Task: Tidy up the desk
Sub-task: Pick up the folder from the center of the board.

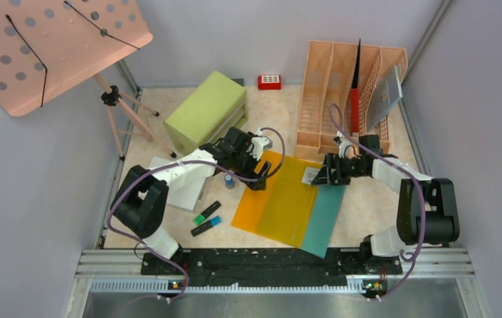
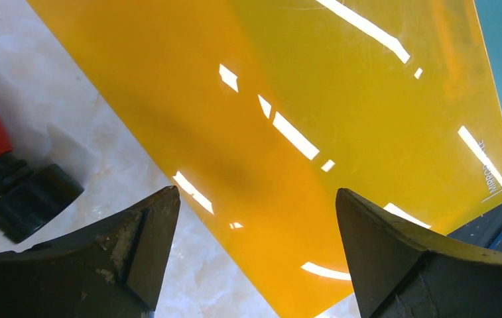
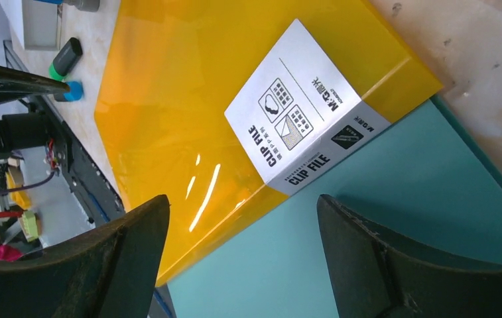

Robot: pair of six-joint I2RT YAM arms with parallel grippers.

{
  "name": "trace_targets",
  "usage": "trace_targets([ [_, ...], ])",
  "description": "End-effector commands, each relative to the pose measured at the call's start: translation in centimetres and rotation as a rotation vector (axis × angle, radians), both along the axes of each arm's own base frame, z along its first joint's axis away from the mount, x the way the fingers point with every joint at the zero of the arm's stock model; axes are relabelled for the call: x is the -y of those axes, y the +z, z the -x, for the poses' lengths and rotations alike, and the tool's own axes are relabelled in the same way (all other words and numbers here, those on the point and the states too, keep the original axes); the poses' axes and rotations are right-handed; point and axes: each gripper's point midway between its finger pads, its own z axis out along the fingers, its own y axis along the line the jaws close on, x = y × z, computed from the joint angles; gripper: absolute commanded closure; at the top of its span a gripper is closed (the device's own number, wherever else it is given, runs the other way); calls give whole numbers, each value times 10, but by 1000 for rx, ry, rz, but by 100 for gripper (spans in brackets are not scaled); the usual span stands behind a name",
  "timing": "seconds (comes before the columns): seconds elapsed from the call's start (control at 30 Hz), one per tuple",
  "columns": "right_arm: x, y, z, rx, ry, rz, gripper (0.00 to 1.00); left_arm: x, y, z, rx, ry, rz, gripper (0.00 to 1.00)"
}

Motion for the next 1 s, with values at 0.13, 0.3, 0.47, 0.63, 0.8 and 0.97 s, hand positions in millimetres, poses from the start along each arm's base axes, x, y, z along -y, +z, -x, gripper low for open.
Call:
trace_targets([
  [0.13,-5,5,-12,30,-118,-70,15,-1,-15,-8,-135,117,-33,8],
  [0.3,-8,-5,-8,-19,-128,-91,14,-6,-26,-8,-154,144,-69,8],
  [0.47,-5,-15,-4,-84,-138,-64,13,-12,-37,-5,-163,165,-99,8],
  [0.63,-5,-17,-3,-92,-137,-63,13,-8,-43,6,-209,125,-75,8],
  [0.8,-7,-19,-4,-113,-139,-76,14,-3,-49,13,-221,95,-39,9],
  [0.97,2,-26,-8,-179,-144,4,15,0,-51,17,-231,86,-17,9],
])
